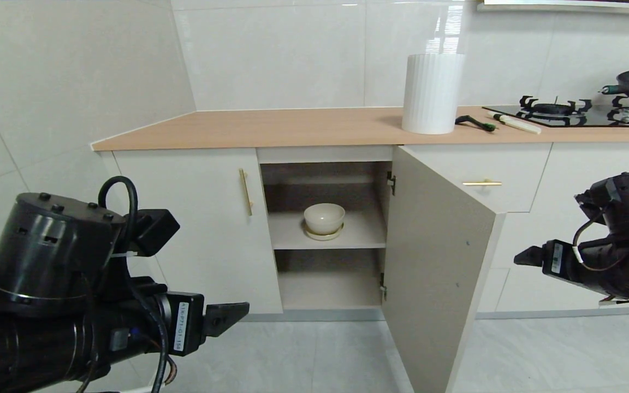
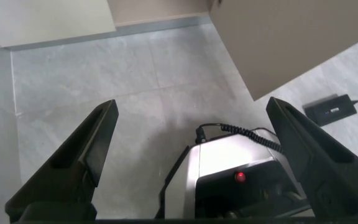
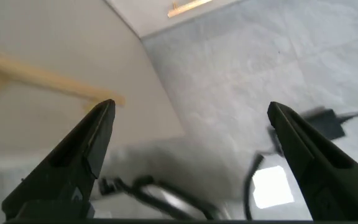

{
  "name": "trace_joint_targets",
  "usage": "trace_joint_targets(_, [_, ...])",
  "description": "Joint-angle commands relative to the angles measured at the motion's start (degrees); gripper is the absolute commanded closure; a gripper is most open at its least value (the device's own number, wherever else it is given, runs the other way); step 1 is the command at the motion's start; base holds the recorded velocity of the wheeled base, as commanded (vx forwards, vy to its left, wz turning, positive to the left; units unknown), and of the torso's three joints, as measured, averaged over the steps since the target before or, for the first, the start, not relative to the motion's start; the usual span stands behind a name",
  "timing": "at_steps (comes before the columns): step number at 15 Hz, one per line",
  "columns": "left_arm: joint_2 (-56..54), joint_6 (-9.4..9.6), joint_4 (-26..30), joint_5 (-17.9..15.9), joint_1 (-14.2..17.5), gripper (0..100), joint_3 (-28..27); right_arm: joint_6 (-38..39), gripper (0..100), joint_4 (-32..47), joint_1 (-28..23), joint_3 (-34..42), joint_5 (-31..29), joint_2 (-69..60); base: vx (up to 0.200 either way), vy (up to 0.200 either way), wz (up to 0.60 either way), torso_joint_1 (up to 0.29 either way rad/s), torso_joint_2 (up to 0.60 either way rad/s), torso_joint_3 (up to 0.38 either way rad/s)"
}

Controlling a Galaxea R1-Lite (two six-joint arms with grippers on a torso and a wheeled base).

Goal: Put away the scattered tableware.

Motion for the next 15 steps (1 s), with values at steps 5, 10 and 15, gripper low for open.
trace_joint_targets(5, [0.0, -0.12, -0.1, 0.1, 0.0, 0, -0.1, 3.7, 0, -6.1, 1.8, 0.7, -0.1, 2.5, 0.0, 0.0, 0.0, 0.0, 0.0, 0.0])
trace_joint_targets(10, [-0.2, -0.12, -0.1, 0.1, 0.0, 0, -0.1, 9.3, 0, -10.2, 5.7, 1.4, -0.1, 4.1, 0.0, 0.0, 0.0, 0.0, 0.0, 0.0])
trace_joint_targets(15, [-0.6, -0.21, -0.1, 0.1, 0.0, 0, -0.4, 9.3, 0, -10.9, 10.2, 2.9, 0.2, 4.6, 0.0, 0.0, 0.0, 0.0, 0.0, 0.0])
